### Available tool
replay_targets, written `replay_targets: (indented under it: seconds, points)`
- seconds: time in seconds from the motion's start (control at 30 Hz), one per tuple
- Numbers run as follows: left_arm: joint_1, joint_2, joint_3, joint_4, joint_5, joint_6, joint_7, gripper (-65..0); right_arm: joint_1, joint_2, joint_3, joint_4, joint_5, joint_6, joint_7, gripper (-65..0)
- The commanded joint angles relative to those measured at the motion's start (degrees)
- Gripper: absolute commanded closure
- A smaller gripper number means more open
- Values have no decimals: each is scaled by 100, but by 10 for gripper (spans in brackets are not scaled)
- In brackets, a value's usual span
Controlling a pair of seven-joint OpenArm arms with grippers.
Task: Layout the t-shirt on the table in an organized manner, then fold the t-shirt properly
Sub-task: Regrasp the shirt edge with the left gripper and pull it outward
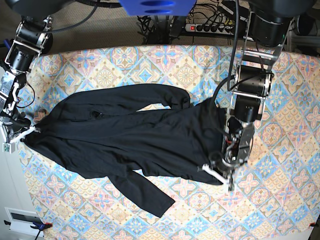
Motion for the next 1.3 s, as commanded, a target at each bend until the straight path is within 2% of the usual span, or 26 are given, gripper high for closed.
replay_targets:
  seconds: [0.0, 0.13, 0.33, 0.43, 0.5, 0.67, 0.77, 0.93, 1.0, 1.13, 1.27]
  points:
    - [-469, -125, -21, 96, 0, 107, -245, 0, 51, 139, 40, 128, 82, 24, 115, -1]
    - [-953, -310, -21, 96, 61, 239, -491, -2, -37, 130, 40, 164, 90, 24, 115, -1]
    - [-1401, -424, -48, 96, 747, 485, -658, -15, -46, 121, 40, 172, 90, 24, 115, -1]
    - [-1392, -433, -21, 96, 896, 503, -614, -97, -204, 95, 40, 208, 143, 24, 115, -1]
    - [-1287, -494, -48, 96, 940, 538, -359, -173, -248, 86, 40, 278, 381, 24, 115, -1]
    - [-900, -591, -39, 219, 694, 582, 133, -365, -406, 77, 14, 322, 723, 24, 115, -1]
    - [-337, -820, -56, 1019, 334, 582, 740, -382, -432, 69, 14, 322, 715, 24, 115, -1]
    - [1183, -1356, -74, 3515, -607, 599, 1883, -356, -599, 60, 32, 480, 715, 24, -61, -1]
    - [1746, -1470, -241, 4228, -774, 608, 2208, -347, -608, 42, 32, 621, 715, 24, -61, -1]
    - [2942, -1488, -1032, 5195, -774, 599, 2560, -337, -617, -19, 32, 673, 723, 24, -175, -1]
    - [3759, -1488, -1173, 5907, -765, 591, 2568, -335, -617, -19, 32, 673, 723, 24, -175, -1]
